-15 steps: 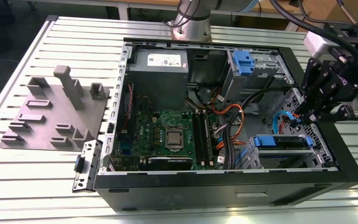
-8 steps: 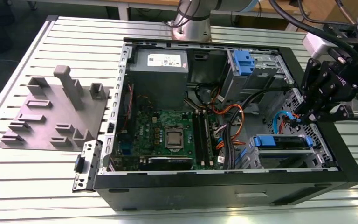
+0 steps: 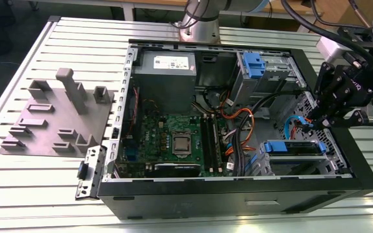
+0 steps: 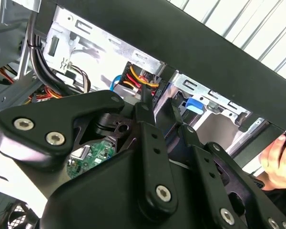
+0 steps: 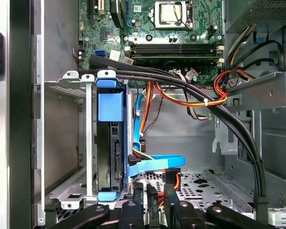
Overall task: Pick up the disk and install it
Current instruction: 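Insert the first disk wire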
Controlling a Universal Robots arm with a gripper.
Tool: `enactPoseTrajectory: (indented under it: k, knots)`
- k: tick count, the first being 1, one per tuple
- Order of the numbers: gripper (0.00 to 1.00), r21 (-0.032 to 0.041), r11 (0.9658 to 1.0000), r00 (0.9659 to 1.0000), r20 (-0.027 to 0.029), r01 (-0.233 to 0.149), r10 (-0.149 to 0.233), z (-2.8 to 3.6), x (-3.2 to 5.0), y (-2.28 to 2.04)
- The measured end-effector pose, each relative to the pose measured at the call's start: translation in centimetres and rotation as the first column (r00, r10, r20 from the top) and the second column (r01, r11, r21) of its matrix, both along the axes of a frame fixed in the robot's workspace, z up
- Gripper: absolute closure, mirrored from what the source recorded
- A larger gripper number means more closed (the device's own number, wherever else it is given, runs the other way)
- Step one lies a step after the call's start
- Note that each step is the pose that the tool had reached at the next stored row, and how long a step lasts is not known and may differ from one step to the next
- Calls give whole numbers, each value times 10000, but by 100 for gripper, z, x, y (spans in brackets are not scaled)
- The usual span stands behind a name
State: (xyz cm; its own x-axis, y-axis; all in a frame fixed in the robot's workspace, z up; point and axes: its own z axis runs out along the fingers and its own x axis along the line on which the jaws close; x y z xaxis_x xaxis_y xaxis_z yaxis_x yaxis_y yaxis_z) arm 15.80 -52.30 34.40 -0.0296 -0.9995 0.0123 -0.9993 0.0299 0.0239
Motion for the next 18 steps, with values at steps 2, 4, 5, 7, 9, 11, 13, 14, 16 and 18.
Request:
enactPoseTrajectory:
  k: [2, 4, 5, 7, 9, 11, 13, 14, 16, 18]
  knots:
    - [69, -3, 10000, 10000, -1, 2, -2, 0, 0, 0]
    - [69, -3, 10000, 10000, -2, 1, -1, -1, 0, 0]
    - [69, -2, 10000, 10000, -2, 1, -1, -2, 0, 0]
    - [69, -1, 10000, 10000, -41, -2, 2, -3, 4, 0]
    - [69, -1, 10000, 9999, -152, 1, -1, -3, 15, 0]
    - [69, -2, 10000, 9997, -253, 1, -1, -2, 30, 0]
    - [69, -2, 10000, 9995, -318, 0, 0, -2, 45, 0]
    - [69, -3, 10000, 9994, -344, 0, 0, -2, 51, 1]
    - [69, -2, 10000, 9992, -402, 1, -1, -2, 65, 1]
    - [69, -2, 10000, 9989, -468, 1, -1, -2, 79, 3]
